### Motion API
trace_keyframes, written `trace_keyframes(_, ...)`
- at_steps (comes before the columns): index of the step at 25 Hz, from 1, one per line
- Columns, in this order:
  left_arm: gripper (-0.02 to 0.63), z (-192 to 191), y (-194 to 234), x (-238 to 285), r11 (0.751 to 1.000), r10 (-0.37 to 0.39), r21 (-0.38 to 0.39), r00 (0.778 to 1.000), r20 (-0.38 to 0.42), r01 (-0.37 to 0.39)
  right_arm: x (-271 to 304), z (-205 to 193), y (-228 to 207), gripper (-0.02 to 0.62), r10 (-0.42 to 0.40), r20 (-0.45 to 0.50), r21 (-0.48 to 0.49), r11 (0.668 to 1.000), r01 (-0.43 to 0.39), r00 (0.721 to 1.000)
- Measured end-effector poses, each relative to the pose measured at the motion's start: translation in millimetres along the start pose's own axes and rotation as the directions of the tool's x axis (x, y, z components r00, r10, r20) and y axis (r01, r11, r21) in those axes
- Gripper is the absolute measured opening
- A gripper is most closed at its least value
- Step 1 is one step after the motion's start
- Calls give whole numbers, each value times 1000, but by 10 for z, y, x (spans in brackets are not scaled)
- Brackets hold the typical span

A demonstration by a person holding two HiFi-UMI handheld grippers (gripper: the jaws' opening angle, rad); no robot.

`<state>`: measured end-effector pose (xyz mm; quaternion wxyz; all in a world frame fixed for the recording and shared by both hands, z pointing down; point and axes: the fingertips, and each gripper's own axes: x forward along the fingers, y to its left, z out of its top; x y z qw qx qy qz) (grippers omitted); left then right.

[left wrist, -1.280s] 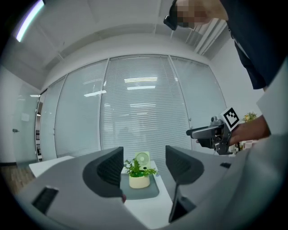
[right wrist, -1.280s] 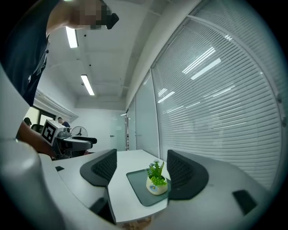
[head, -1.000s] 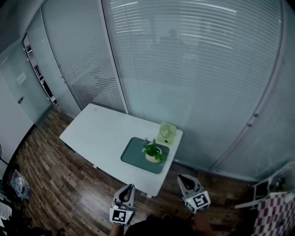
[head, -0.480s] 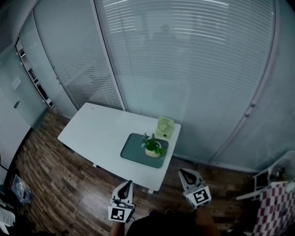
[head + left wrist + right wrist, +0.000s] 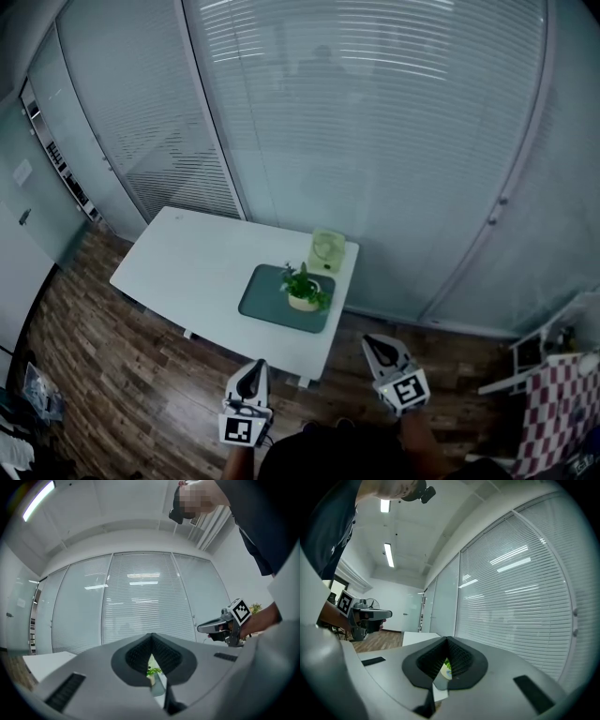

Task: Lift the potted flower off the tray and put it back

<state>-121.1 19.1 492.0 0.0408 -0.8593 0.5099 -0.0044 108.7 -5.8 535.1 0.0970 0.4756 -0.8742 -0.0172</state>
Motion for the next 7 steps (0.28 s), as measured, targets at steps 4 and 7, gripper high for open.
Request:
trace_keyframes(4, 6, 29, -27, -13, 1000, -7, -18, 1000, 20, 7, -44, 17, -15, 3, 0, 3, -5, 1000, 0, 1000)
trace_keyframes(7, 6, 61, -43, 0, 1000, -28, 0, 999, 34, 28, -34, 39, 15, 3, 3, 4, 0, 1000, -3, 1000)
